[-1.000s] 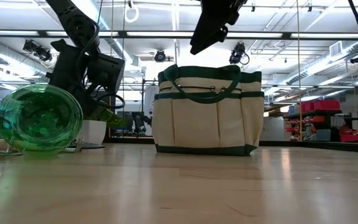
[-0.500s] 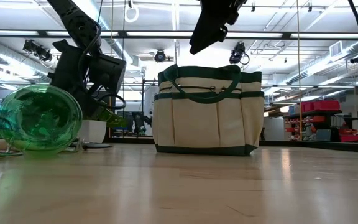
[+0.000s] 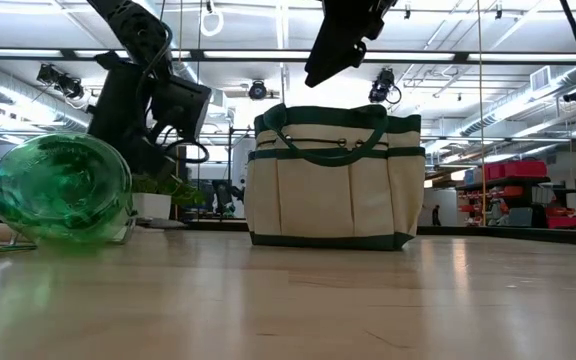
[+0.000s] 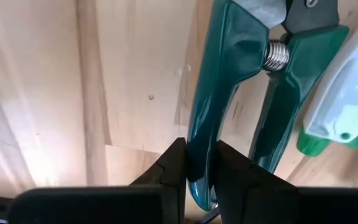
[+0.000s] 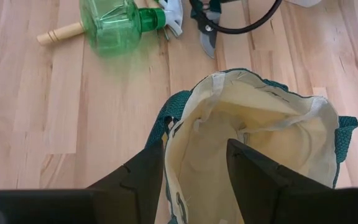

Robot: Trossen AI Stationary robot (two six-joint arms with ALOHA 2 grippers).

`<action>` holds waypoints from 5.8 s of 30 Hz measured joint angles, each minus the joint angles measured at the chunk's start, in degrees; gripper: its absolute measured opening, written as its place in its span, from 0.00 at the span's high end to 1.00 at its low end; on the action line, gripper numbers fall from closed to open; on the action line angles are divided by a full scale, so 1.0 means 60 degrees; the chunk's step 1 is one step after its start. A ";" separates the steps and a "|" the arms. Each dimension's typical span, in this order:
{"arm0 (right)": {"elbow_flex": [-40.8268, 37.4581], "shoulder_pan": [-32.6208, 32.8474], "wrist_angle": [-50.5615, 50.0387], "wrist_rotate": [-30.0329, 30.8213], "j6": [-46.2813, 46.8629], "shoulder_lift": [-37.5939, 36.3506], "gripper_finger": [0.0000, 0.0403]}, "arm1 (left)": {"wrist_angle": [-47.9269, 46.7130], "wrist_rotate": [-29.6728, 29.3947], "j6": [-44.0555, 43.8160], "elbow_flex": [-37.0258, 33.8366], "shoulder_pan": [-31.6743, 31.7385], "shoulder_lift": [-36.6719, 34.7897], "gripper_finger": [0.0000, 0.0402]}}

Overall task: Pick & Place Garden tools in Gardening bag
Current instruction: Put the green shear scissors into the white gardening bag

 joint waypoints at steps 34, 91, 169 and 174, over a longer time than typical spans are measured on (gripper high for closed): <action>0.0000 -0.0011 0.2464 0.1274 -0.0195 0.0000 0.56 | 0.1315 -0.1507 -0.0175 0.2456 0.0002 -0.4787 0.85; -0.0015 -0.1620 0.9401 0.2622 -0.1321 0.0405 0.58 | 0.7216 -0.2213 0.0742 0.2452 -0.0058 -0.4765 0.85; 0.0000 -0.0939 0.2635 0.1506 0.0580 -0.1750 0.87 | 0.4704 -0.3679 0.1381 0.2452 -0.0047 -0.4779 0.77; 0.0000 -0.0691 0.1782 0.1737 0.0994 -0.1905 0.87 | 0.4704 -0.3679 0.1384 0.2452 -0.0047 -0.4779 0.77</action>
